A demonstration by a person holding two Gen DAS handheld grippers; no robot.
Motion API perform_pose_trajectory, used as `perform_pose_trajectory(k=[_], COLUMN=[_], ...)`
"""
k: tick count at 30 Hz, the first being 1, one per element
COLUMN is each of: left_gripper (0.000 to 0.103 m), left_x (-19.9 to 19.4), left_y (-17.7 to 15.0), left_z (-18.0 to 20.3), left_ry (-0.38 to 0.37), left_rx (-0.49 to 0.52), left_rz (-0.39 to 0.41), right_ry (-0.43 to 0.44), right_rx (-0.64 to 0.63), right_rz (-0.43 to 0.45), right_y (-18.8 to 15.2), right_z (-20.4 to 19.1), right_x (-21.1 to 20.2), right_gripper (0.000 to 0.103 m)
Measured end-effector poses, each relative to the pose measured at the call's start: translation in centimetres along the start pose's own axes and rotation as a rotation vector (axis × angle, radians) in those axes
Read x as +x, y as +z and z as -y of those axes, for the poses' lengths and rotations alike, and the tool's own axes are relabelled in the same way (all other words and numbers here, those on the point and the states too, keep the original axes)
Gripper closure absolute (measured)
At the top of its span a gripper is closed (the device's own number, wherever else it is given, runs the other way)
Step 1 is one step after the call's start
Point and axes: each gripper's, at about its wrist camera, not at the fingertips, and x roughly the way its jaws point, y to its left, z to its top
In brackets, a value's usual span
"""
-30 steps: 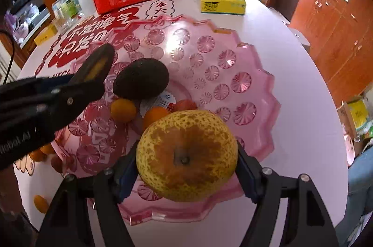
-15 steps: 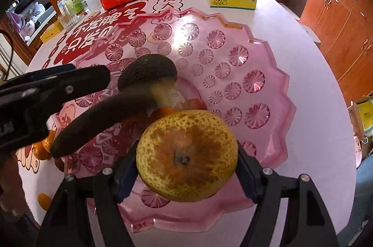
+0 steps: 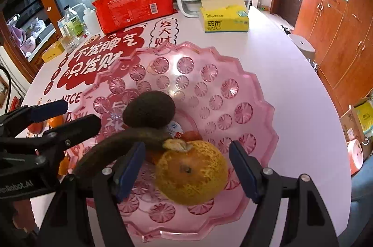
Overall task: Organize fruits
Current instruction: 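Carry banana and yellow pear into the pink bowl and open both tools, then withdraw both tools from the bowl toward the remaining fruit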
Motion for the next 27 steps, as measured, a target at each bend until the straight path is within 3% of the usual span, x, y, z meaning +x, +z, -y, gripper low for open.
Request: perform_pose_trajectory(k=[14,27], left_gripper=[0.013,0.012], left_x=[-1.5,-5.4], left_y=[-1.2,-3.0], left_z=[-1.0,-3.4], left_ry=[-0.013,-0.029], left_rx=[0.004,0.034], left_rz=[-0.030,-0.054], right_ry=[0.007,-0.023], right_rx=[0.027,0.059], right_rz=[-0.003,0.004], right_y=[-0.8,-2.6], right_z=[-1.0,-3.9], right_x=[-0.9,-2.7], right_gripper=[0.028,0.028])
